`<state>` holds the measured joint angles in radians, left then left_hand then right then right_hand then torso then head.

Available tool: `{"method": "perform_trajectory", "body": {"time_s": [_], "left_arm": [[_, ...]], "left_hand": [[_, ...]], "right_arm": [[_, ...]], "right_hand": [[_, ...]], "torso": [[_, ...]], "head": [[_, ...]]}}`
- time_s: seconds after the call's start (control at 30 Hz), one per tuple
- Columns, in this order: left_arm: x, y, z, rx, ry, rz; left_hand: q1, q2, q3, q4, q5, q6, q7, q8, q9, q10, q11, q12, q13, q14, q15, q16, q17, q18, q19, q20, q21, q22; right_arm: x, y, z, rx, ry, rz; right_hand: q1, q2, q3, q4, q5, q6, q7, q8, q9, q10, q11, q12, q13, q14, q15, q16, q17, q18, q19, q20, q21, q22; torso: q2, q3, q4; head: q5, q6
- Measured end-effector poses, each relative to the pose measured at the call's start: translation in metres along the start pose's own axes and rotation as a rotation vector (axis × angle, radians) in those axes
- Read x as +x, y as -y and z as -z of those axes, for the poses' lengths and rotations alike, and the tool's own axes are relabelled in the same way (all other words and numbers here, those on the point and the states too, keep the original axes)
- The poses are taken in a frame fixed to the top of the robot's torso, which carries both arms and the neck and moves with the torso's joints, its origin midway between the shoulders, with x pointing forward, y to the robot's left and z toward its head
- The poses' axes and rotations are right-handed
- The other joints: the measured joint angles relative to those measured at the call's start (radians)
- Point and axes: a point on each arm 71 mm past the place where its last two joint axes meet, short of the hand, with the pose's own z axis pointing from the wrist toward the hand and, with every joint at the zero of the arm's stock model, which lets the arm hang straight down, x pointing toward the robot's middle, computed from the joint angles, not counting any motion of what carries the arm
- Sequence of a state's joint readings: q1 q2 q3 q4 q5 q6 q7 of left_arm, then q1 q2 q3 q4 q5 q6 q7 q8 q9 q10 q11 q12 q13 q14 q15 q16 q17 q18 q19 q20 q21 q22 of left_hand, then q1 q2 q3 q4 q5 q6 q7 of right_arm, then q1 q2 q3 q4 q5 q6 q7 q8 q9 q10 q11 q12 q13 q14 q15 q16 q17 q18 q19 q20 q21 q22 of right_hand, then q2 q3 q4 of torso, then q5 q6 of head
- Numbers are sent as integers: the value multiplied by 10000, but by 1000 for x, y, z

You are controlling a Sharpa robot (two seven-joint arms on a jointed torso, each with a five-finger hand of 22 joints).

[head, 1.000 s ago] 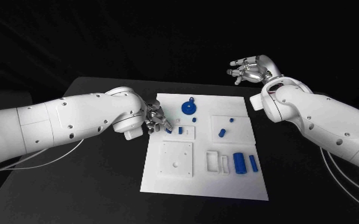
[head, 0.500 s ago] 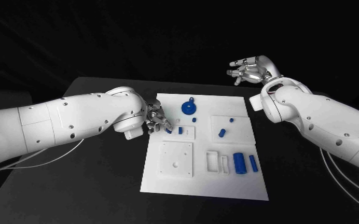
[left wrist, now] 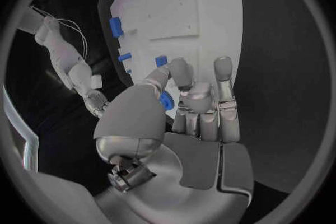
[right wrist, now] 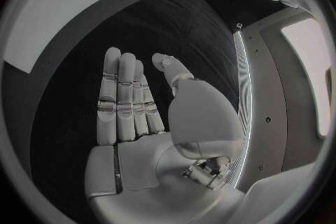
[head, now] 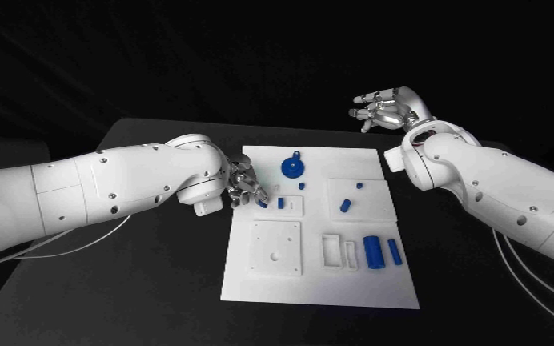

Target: Assemble the parts on the task board

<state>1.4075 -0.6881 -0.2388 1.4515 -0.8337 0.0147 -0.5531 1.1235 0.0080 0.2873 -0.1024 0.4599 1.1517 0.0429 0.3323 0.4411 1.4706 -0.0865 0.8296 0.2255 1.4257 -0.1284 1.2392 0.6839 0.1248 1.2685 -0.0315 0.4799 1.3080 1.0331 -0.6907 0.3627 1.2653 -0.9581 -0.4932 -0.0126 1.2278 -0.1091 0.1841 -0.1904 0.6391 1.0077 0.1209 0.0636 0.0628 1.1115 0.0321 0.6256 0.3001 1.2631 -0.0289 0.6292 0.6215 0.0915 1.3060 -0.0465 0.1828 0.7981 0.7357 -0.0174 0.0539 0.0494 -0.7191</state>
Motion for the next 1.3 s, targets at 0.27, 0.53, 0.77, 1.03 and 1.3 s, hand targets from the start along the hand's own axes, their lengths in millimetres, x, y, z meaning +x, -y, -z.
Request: {"method": "perform_trajectory", "body": {"time_s": [0.27, 0.53, 0.77, 1.03, 1.3], "left_arm": [[1, 1, 0, 31, -46, 1], [1, 1, -1, 44, -37, -10], [2, 2, -1, 71, -34, -38], [2, 3, -1, 161, -25, -98], [5, 7, -1, 334, -78, -177]], "left_hand": [[-57, 57, -12, -13, 116, 39, 39, 20, 1, 18, -16, 38, 26, 0, 0, 0, 32, 152, -50, 121, 40, -1], [-58, 58, -40, -41, 234, 74, 73, 59, 2, 22, -17, 38, 24, -1, 1, 40, 81, 152, -51, 191, 40, -2], [-86, 82, -40, -42, 367, 104, 103, -290, 902, 38, -26, 38, 37, -1, 2, 40, 166, 386, -99, 464, 110, -3], [-122, 63, -82, -84, 367, 145, 144, -413, 1390, 92, 25, 84, 63, -1, 4, 118, 248, 544, -120, 513, 110, -4], [-188, 48, -121, -124, 367, 146, 145, -498, 1961, 92, 24, 127, 76, -1, 5, 156, 308, 543, -122, 584, 155, -4]], "right_arm": [[0, 0, 0, 5, -3, -2], [0, 1, 0, 9, -4, -3], [0, 1, 0, 11, -3, -3], [0, 1, 0, 13, -5, -4], [0, 1, 0, 15, -3, -2]], "right_hand": [[0, 0, 0, 0, 0, 0, 0, 0, 0, 0, 0, 0, 0, 0, 0, 0, 0, 0, 0, 0, 0, 0], [0, 0, 0, 0, 0, 0, 0, 0, 0, 0, 0, 0, 0, 0, 0, 0, 0, -1, 0, 0, 0, -1], [0, 0, 0, 0, 0, 0, 0, 0, 0, 0, 0, 0, 0, 0, 0, 0, 0, 0, 0, 0, 0, -1], [0, 0, 0, 0, 0, 0, 0, 0, 0, 0, 0, 0, 0, 0, 0, 0, 0, 0, 0, 0, 0, -9], [0, 0, 0, 0, 0, 0, 0, 0, 0, 0, 0, 0, 1, 0, 0, 0, 0, -1, 0, 0, 0, -10]], "torso": [[0, 0, 2], [1, -5, 2], [1, -6, 6], [1, -7, 2], [1, -5, 0]], "head": [[-5, 0], [-19, -5], [-22, -13], [-23, -14], [-23, -22]]}}
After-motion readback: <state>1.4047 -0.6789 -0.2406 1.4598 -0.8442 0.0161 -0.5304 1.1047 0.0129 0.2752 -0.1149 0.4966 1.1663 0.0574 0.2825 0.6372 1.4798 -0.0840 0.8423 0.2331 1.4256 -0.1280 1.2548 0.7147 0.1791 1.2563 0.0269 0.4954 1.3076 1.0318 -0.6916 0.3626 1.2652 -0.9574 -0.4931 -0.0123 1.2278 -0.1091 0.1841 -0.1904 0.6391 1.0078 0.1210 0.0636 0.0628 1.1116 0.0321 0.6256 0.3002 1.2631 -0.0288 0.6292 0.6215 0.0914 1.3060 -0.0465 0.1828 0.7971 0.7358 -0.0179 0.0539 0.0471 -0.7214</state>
